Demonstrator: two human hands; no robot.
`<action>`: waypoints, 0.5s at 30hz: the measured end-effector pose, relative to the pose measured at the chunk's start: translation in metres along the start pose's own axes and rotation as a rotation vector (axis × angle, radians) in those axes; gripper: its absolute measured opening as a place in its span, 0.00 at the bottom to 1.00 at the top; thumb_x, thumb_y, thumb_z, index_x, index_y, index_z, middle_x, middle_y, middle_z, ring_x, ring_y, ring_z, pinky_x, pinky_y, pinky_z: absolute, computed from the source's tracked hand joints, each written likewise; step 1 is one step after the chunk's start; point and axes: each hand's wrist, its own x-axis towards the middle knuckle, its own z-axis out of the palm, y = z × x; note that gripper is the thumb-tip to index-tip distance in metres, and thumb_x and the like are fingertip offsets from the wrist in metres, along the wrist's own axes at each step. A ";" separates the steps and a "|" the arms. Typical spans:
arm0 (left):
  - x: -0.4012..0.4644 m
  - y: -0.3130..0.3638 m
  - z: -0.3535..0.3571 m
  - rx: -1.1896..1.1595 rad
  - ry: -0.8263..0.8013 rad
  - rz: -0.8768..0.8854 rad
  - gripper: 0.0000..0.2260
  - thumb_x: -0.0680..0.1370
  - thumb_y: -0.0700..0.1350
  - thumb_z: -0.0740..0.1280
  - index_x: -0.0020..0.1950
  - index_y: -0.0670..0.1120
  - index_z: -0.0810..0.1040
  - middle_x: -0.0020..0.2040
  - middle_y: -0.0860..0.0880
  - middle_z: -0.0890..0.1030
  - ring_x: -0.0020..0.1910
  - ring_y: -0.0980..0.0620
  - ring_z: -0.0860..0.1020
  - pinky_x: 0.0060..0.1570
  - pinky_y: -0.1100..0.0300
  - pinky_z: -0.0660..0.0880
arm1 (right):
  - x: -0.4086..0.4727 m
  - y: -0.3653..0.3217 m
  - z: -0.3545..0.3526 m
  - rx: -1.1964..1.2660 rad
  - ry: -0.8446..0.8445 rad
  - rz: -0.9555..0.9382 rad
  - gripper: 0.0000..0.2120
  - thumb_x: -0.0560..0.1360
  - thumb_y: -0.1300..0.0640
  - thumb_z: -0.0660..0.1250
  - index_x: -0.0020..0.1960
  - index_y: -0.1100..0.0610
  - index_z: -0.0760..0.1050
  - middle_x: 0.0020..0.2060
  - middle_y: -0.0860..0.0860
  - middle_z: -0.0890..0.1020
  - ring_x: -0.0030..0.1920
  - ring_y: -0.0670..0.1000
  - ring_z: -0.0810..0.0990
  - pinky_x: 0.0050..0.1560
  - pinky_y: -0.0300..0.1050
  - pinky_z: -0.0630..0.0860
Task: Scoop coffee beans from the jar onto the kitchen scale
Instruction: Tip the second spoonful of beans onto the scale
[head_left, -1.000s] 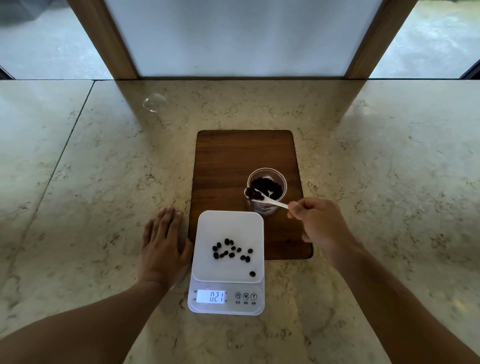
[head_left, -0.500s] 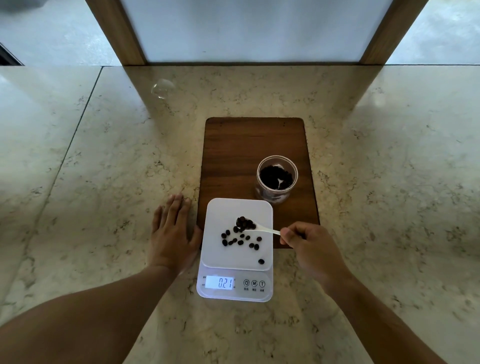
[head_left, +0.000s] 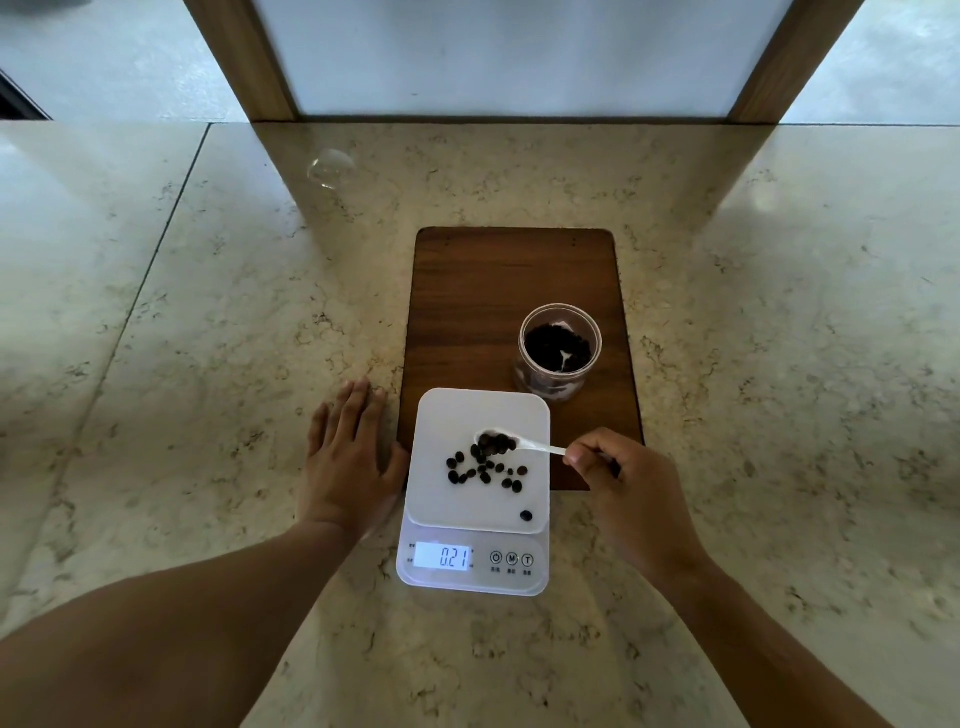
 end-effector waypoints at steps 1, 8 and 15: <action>0.000 0.000 0.000 0.000 -0.001 0.000 0.30 0.77 0.57 0.53 0.77 0.46 0.60 0.79 0.44 0.61 0.79 0.49 0.51 0.77 0.46 0.48 | 0.000 0.000 -0.001 -0.018 0.008 -0.041 0.08 0.76 0.61 0.68 0.39 0.52 0.79 0.32 0.43 0.80 0.35 0.42 0.77 0.33 0.29 0.68; -0.001 0.002 -0.004 -0.011 -0.002 -0.001 0.30 0.77 0.56 0.53 0.77 0.45 0.61 0.79 0.44 0.61 0.79 0.48 0.52 0.77 0.45 0.49 | -0.001 -0.002 -0.001 -0.084 0.035 -0.150 0.07 0.78 0.59 0.67 0.42 0.52 0.78 0.33 0.42 0.77 0.35 0.43 0.76 0.33 0.30 0.66; 0.000 0.003 -0.004 -0.020 0.002 -0.003 0.30 0.77 0.57 0.53 0.77 0.45 0.62 0.78 0.44 0.62 0.79 0.48 0.53 0.77 0.47 0.48 | -0.016 0.001 0.000 -0.104 0.093 -0.076 0.08 0.80 0.56 0.62 0.44 0.50 0.75 0.29 0.42 0.74 0.30 0.44 0.72 0.28 0.31 0.64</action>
